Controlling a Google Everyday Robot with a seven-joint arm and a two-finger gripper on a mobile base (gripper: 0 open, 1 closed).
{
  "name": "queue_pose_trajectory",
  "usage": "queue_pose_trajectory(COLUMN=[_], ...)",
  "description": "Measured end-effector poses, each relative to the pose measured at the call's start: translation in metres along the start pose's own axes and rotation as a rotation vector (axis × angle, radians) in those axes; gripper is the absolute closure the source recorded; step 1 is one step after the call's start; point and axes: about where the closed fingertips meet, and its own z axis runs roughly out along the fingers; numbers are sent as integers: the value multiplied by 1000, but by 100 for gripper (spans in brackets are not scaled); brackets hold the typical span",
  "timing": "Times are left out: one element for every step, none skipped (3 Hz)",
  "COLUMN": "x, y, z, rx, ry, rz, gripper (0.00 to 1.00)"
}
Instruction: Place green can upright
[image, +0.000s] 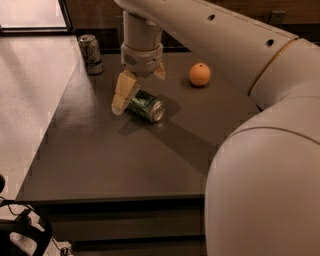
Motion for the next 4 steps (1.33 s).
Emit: queue_pose_trajectory(x=[2, 4, 4, 0], y=[-6, -11, -10, -10], z=[12, 22, 28, 30], rx=[0, 1, 2, 3], ry=[19, 32, 36, 26], rz=[63, 110, 130, 129], gripper=[0, 0, 18, 42])
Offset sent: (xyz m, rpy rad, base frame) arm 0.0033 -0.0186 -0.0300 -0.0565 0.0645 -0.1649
